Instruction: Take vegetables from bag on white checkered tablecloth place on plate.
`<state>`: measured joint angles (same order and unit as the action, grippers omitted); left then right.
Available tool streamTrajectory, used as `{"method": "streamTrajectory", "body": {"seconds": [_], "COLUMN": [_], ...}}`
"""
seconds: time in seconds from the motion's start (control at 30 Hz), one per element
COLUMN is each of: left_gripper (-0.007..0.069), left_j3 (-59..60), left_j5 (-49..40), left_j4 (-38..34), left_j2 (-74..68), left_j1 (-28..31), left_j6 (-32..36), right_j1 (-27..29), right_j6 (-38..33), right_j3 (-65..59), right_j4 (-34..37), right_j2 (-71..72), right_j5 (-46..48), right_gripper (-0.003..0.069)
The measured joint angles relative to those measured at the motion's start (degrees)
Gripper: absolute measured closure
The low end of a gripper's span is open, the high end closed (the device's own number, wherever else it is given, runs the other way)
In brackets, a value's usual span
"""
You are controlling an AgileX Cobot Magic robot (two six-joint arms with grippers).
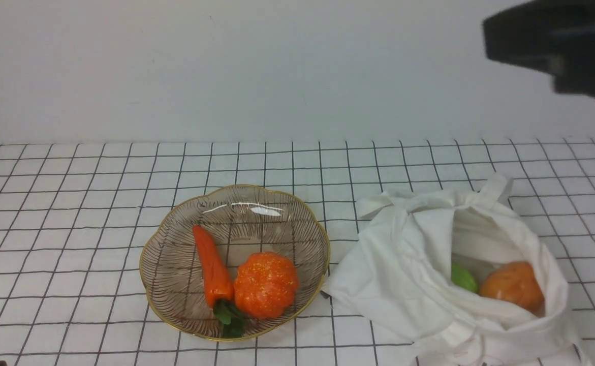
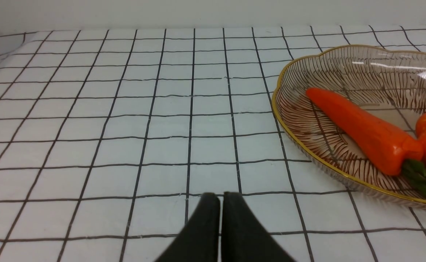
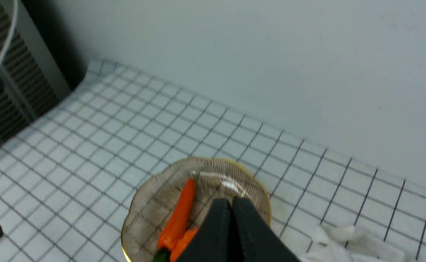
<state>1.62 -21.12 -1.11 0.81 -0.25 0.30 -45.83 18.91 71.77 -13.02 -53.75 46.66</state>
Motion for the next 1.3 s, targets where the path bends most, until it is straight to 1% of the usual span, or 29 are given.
{"method": "streamTrajectory", "body": {"seconds": [0.07, 0.13, 0.23, 0.3, 0.33, 0.4, 0.47, 0.6, 0.7, 0.83, 0.9, 0.93, 0.97, 1.1, 1.13, 1.17, 1.2, 1.3], "left_gripper": [0.0632, 0.0632, 0.0632, 0.0632, 0.0632, 0.0632, 0.0632, 0.0632, 0.0632, 0.0632, 0.0632, 0.0632, 0.0632, 0.0632, 0.0632, 0.0632, 0.0632, 0.0632], "left_j3": [0.00, 0.00, 0.00, 0.00, 0.00, 0.00, 0.00, 0.00, 0.00, 0.00, 0.00, 0.00, 0.00, 0.00, 0.00, 0.00, 0.00, 0.00], "left_j5": [0.00, 0.00, 0.00, 0.00, 0.00, 0.00, 0.00, 0.00, 0.00, 0.00, 0.00, 0.00, 0.00, 0.00, 0.00, 0.00, 0.00, 0.00], "left_j4": [0.00, 0.00, 0.00, 0.00, 0.00, 0.00, 0.00, 0.00, 0.00, 0.00, 0.00, 0.00, 0.00, 0.00, 0.00, 0.00, 0.00, 0.00], "left_j2": [0.00, 0.00, 0.00, 0.00, 0.00, 0.00, 0.00, 0.00, 0.00, 0.00, 0.00, 0.00, 0.00, 0.00, 0.00, 0.00, 0.00, 0.00], "left_j1": [0.00, 0.00, 0.00, 0.00, 0.00, 0.00, 0.00, 0.00, 0.00, 0.00, 0.00, 0.00, 0.00, 0.00, 0.00, 0.00, 0.00, 0.00], "left_j6": [0.00, 0.00, 0.00, 0.00, 0.00, 0.00, 0.00, 0.00, 0.00, 0.00, 0.00, 0.00, 0.00, 0.00, 0.00, 0.00, 0.00, 0.00], "right_j1": [0.00, 0.00, 0.00, 0.00, 0.00, 0.00, 0.00, 0.00, 0.00, 0.00, 0.00, 0.00, 0.00, 0.00, 0.00, 0.00, 0.00, 0.00], "right_j6": [1.91, 2.30, 2.79, 2.84, 2.84, 2.85, 2.97, 3.16, 3.21, 3.00, 0.59, -2.59, -2.59, -14.77, -15.21, -17.79, -18.91, -20.59], "right_j3": [-9.29, -12.19, -24.75, -29.86, -29.86, -34.83, -36.47, -42.39, -45.77, -48.60, -50.27, -50.97, -50.97, -52.35, -52.35, -52.37, -52.42, -52.63], "right_j4": [-1.68, -2.01, -3.86, -4.71, -4.72, -4.90, -4.90, -4.46, -4.40, -4.29, -1.83, 1.71, 1.71, 13.78, 14.19, 16.61, 17.87, 18.89], "right_j2": [8.12, 11.74, 24.86, 30.95, 31.54, 38.32, 41.01, 51.61, 54.56, 54.74, 54.74, 54.74, 54.74, 54.74, 54.74, 54.74, 54.74, 54.74], "right_j5": [-8.86, -11.67, -24.18, -29.35, -29.76, -33.55, -34.37, -36.19, -36.39, -36.86, -37.13, -37.19, -37.19, -37.98, -37.98, -38.03, -38.03, -38.03], "right_gripper": [0.0672, 0.0673, 0.0673, 0.0673, 0.0673, 0.0673, 0.0673, 0.0673, 0.0673, 0.0673, 0.0673, 0.0673, 0.0673, 0.0673, 0.0673, 0.0673, 0.0673, 0.0673]}}
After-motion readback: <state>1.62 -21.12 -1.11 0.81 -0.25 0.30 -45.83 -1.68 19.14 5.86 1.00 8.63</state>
